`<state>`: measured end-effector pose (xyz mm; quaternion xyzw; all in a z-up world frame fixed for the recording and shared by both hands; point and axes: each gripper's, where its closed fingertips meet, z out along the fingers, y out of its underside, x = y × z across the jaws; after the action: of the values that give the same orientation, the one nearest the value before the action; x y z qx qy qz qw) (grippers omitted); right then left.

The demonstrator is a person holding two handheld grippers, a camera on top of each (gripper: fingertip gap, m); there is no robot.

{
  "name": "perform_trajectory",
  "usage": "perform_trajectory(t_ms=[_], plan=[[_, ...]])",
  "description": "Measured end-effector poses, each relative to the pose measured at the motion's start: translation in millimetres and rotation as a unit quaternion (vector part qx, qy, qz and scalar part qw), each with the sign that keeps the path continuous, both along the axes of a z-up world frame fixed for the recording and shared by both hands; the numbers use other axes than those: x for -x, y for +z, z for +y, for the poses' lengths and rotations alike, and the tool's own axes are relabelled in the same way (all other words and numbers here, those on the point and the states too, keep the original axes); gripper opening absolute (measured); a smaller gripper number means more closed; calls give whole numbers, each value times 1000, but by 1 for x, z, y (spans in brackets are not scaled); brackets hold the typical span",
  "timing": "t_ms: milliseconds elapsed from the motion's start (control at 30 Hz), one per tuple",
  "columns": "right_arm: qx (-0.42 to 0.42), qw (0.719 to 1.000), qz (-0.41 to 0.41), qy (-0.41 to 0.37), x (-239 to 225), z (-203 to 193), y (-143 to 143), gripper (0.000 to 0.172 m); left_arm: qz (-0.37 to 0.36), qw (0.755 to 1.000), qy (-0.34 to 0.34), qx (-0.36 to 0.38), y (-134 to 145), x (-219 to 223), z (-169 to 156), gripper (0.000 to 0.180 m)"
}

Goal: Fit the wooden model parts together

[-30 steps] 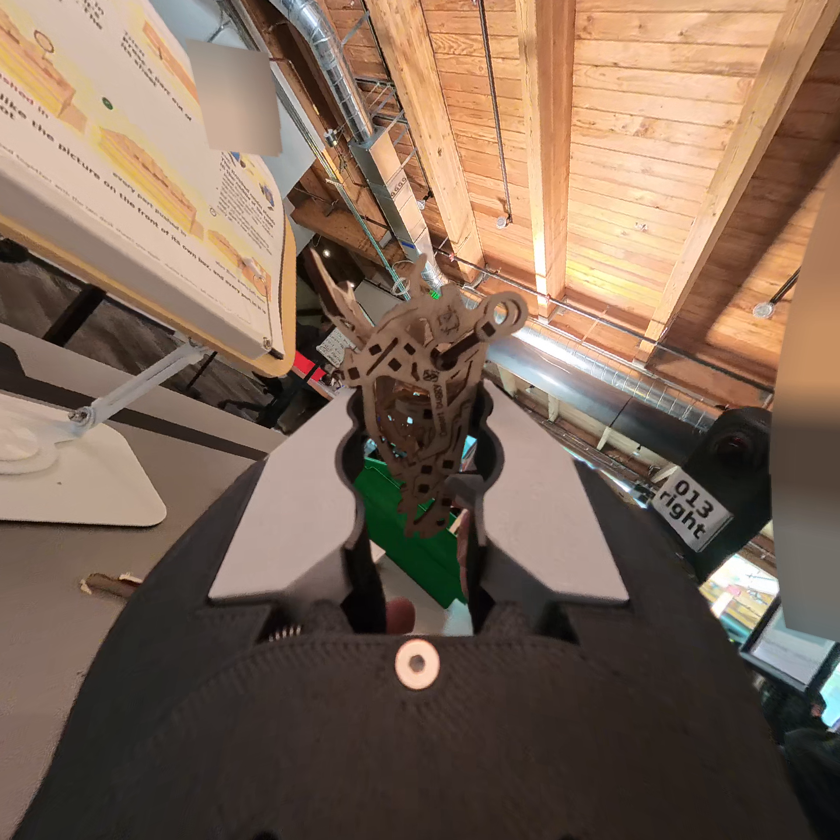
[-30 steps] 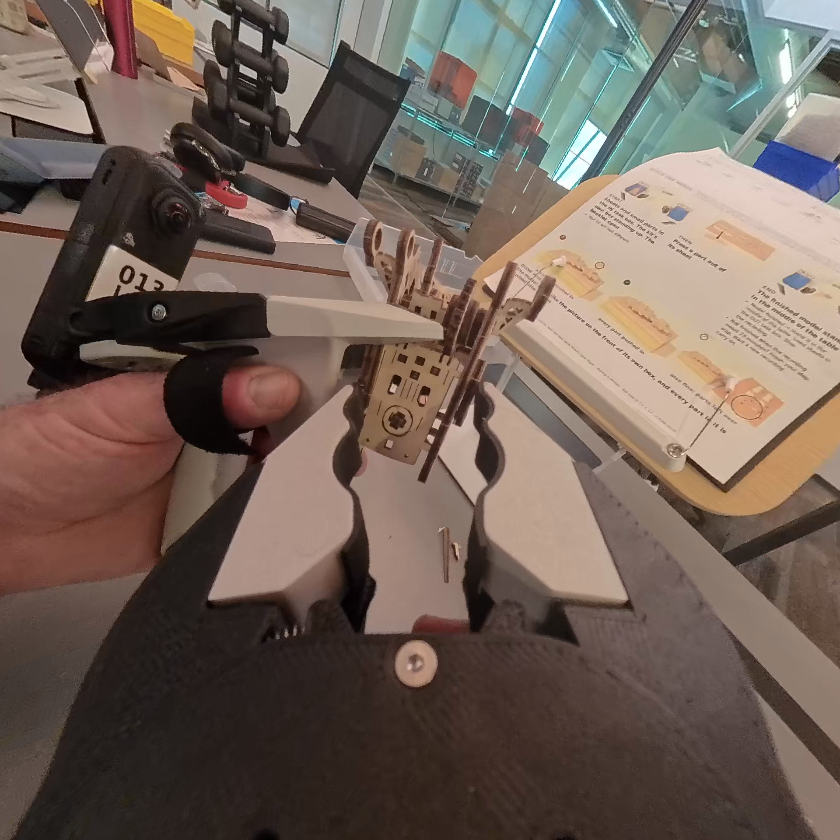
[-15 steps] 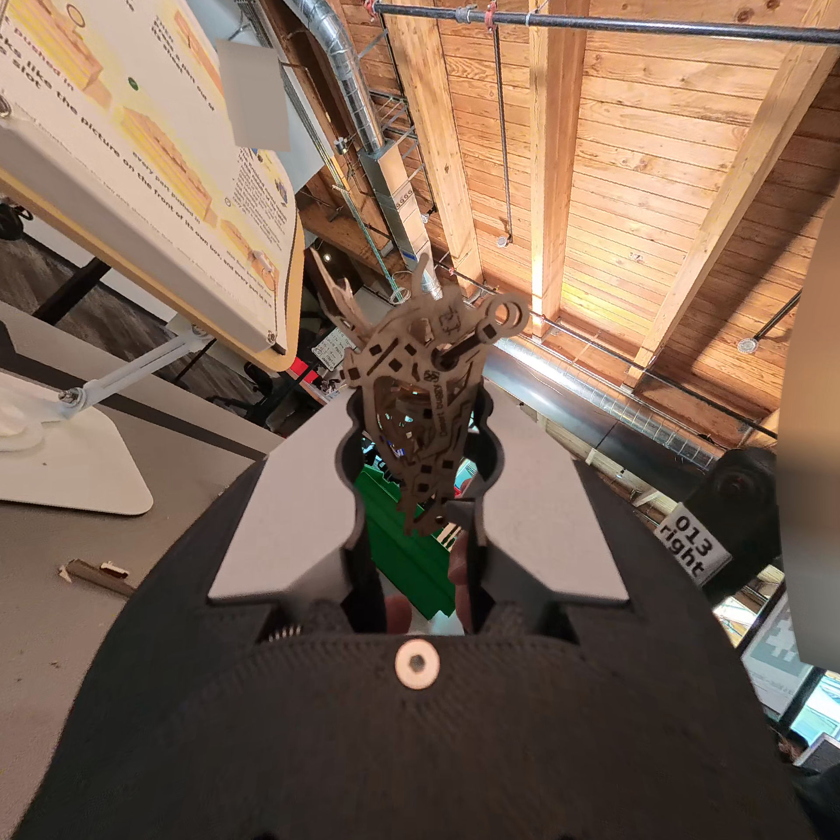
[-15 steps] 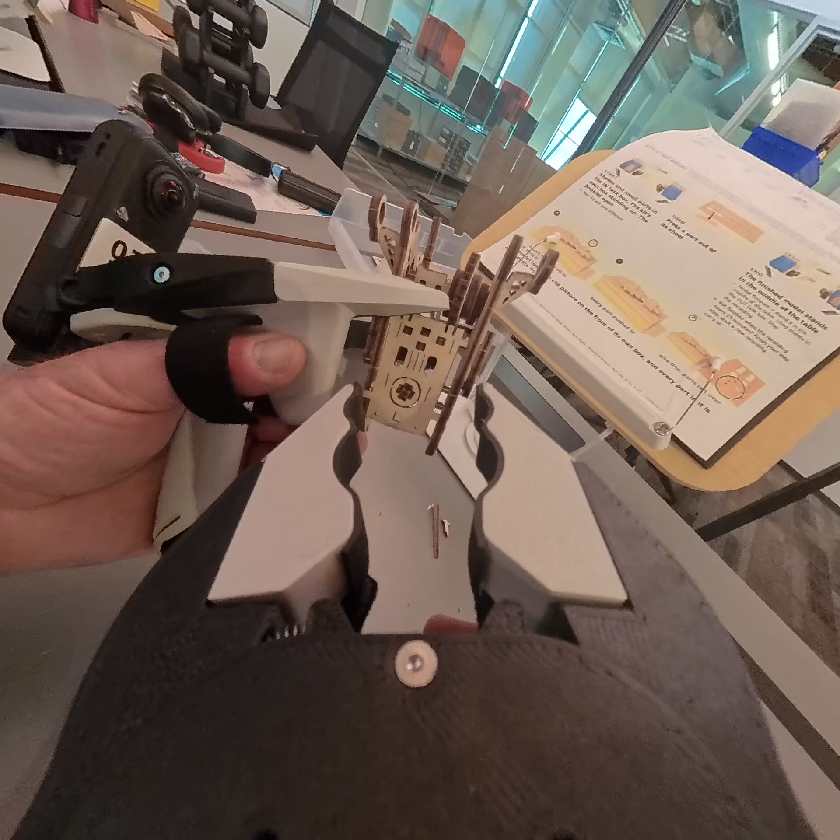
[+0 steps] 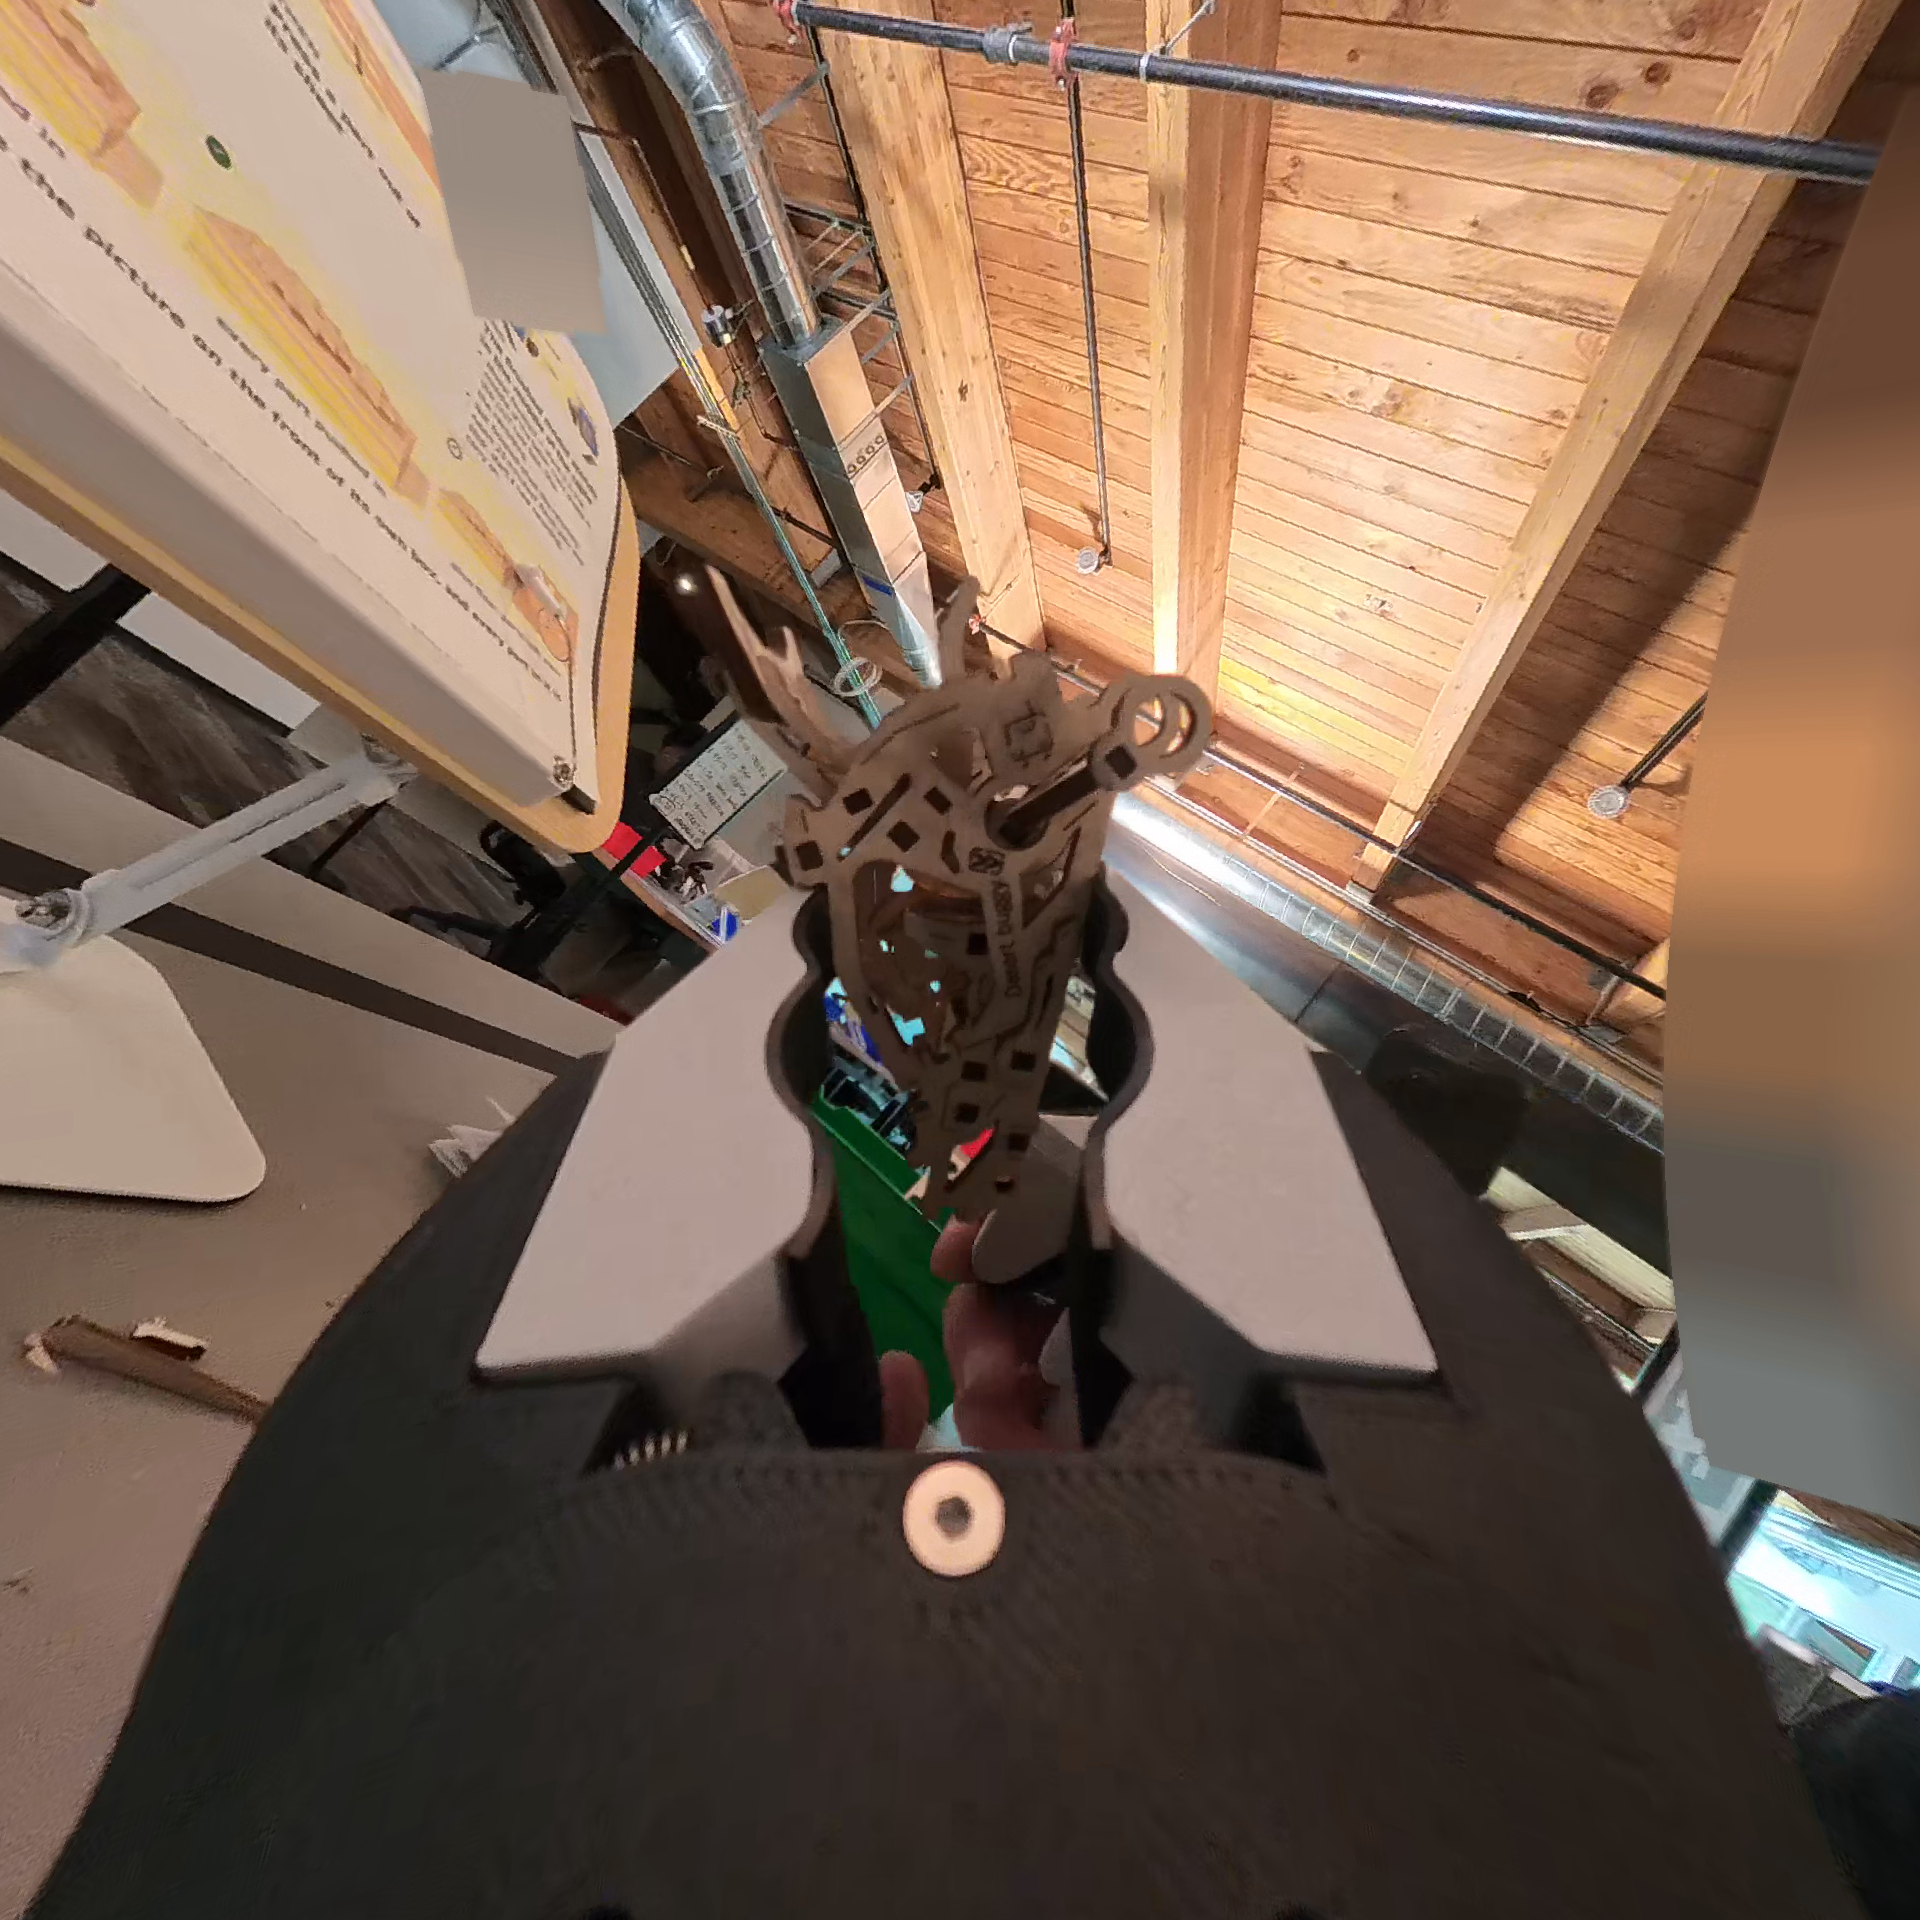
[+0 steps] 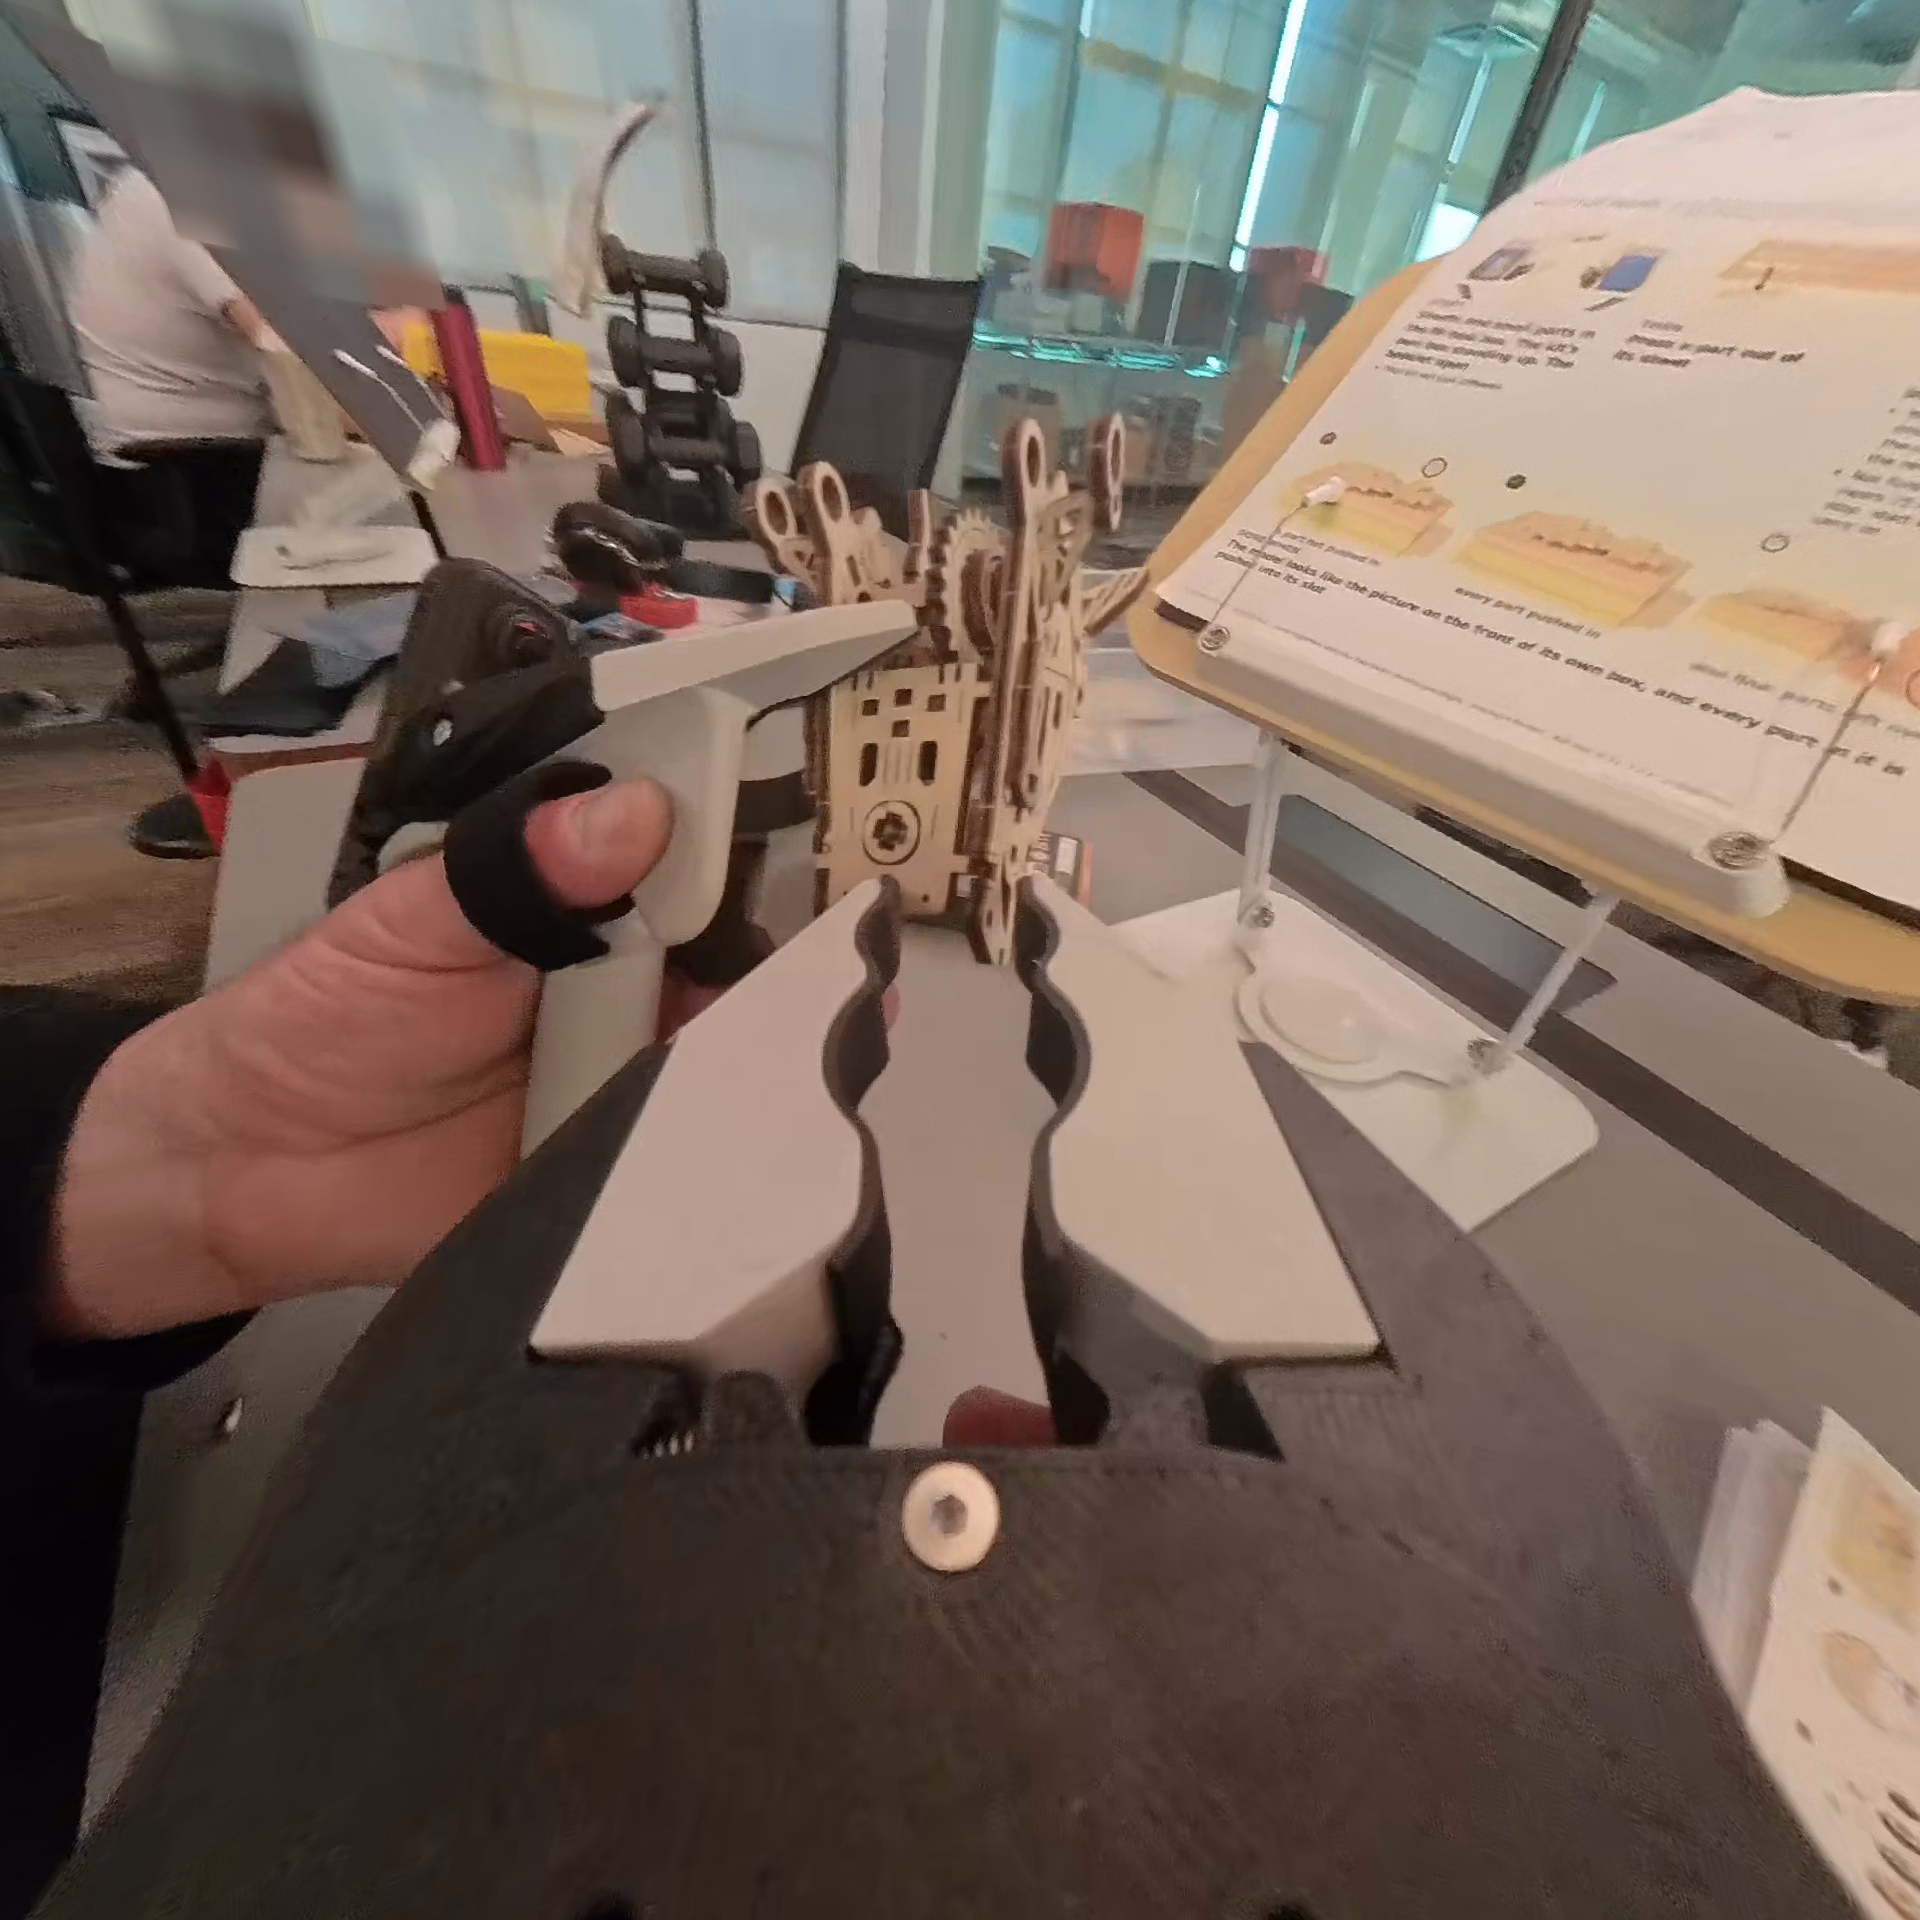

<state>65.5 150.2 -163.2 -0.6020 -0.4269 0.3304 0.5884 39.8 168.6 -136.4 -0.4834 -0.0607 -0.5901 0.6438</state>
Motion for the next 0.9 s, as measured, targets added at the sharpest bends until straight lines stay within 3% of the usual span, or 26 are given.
perform_trajectory(t_ms=[167,267,333,467,700,900], plan=[[-38,999,-9,-4,1,-3,-2,17,-2,1000,-6,1,-2,-3,1,44],[-64,997,-34,-20,4,-3,-4,31,-19,1000,-12,8,-2,-2,2,44],[-83,994,-62,-30,7,-4,-10,57,-32,999,-12,13,-2,-2,2,44],[-120,987,-100,-43,10,-8,-16,65,-55,998,-10,20,-2,-1,5,44],[-207,956,-155,-139,2,11,-10,45,-91,995,-26,27,2,-12,8,44],[-215,951,-165,-148,-2,14,-9,42,-100,994,-21,24,3,-15,10,44]])
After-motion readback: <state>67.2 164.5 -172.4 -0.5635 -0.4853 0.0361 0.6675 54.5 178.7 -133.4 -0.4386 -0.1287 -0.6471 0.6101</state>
